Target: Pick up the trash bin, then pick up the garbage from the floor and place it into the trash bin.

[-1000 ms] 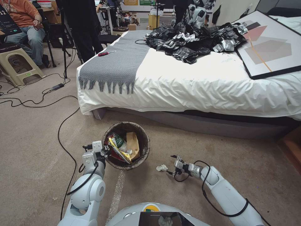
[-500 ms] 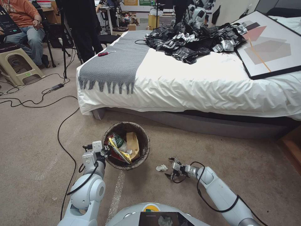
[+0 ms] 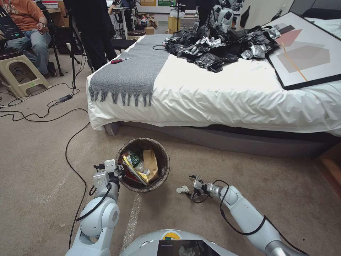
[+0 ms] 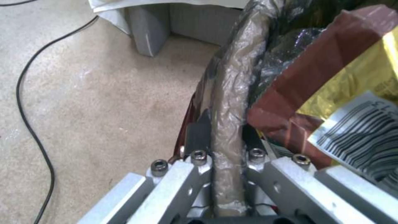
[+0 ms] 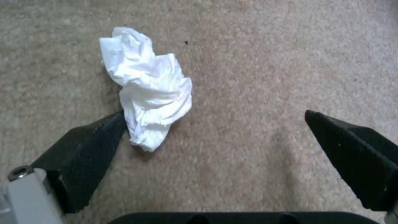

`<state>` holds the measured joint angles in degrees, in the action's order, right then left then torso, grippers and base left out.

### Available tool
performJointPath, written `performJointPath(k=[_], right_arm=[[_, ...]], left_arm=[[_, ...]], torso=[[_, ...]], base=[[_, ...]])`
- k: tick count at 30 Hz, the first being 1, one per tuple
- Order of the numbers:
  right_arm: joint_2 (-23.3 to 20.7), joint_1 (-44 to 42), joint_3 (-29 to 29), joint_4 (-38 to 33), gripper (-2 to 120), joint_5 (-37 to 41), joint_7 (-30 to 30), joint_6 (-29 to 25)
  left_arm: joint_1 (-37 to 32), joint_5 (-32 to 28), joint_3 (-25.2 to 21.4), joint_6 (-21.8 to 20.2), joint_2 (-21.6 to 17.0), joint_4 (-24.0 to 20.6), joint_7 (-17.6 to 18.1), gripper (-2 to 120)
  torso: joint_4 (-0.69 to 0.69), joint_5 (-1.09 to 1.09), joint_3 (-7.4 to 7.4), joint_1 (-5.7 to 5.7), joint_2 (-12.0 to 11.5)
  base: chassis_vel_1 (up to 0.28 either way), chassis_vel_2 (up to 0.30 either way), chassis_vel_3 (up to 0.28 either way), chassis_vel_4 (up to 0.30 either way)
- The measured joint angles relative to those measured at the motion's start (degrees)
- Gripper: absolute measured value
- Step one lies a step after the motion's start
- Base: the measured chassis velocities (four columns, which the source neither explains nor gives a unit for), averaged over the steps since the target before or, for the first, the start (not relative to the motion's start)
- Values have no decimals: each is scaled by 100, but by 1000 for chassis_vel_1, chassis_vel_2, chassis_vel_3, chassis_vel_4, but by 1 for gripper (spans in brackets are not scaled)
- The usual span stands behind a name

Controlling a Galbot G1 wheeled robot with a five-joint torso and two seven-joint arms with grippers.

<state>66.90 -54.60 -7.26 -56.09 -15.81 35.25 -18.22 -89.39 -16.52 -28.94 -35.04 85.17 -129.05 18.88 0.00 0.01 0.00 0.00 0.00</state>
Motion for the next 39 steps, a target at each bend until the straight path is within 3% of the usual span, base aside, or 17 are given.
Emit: performJointPath(k=[19,39], right_arm=[[132,100,268,-17,99,76,-97,29],[249,55,207,85,29,65,-119,-25]], left_arm=[[0,0,-1,0,0,0,0,0],[0,0,0,0,0,0,0,0]], torso=[[0,-2,0,0,0],[1,-1,0,0,0]], base=[[0,0,0,0],[0,0,0,0]])
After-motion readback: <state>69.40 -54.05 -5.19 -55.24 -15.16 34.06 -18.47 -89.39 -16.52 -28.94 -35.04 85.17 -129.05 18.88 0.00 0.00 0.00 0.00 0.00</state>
